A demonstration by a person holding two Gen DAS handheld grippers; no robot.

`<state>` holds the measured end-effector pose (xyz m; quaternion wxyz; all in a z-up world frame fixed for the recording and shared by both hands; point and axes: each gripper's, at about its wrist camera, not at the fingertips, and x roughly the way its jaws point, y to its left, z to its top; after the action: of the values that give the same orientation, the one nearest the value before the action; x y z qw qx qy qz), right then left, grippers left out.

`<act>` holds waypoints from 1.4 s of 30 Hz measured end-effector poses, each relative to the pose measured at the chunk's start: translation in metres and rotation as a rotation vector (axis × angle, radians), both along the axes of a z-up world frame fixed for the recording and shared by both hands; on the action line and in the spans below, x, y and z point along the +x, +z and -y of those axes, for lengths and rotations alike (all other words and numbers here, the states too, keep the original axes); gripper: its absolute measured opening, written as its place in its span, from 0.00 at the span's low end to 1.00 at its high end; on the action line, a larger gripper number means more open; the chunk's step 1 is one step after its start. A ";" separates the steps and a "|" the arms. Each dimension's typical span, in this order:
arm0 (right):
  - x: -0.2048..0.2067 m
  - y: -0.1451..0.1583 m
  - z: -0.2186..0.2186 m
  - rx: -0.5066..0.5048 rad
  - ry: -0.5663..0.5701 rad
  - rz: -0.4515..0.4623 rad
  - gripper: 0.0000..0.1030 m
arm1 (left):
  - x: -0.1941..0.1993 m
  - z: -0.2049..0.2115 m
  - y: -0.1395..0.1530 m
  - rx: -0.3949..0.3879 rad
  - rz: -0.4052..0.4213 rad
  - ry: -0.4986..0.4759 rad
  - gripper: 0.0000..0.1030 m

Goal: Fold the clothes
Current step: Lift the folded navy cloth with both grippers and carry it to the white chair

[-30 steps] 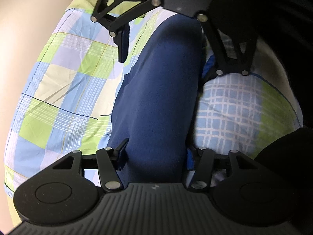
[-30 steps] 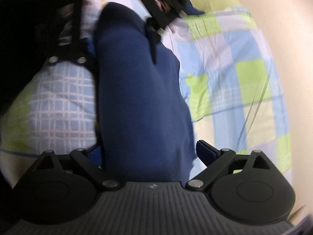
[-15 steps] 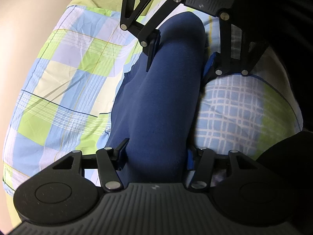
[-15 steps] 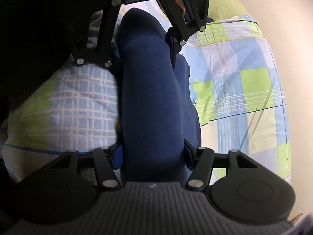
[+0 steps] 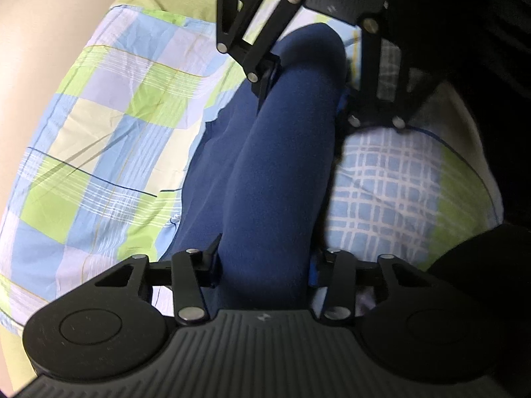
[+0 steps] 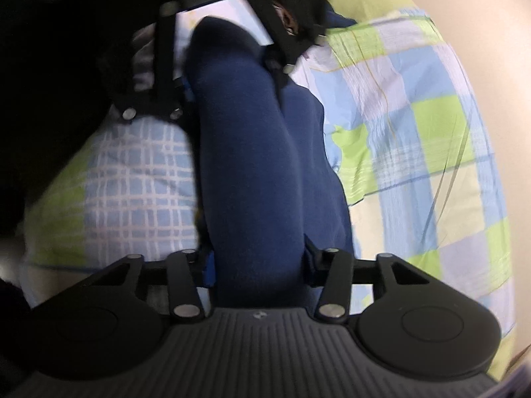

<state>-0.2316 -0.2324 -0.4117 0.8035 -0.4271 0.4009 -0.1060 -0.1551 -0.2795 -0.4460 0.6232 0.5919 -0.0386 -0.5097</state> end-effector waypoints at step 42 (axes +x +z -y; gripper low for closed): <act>-0.507 -0.017 0.043 0.017 -1.595 0.011 0.36 | -0.456 0.266 -0.020 0.037 0.146 -1.582 0.49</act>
<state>-0.7389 -0.2751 -0.4287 0.4908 -0.0048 0.5824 -0.6480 -0.6107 -0.5455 -0.4656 0.0619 0.4311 -0.4800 -0.7615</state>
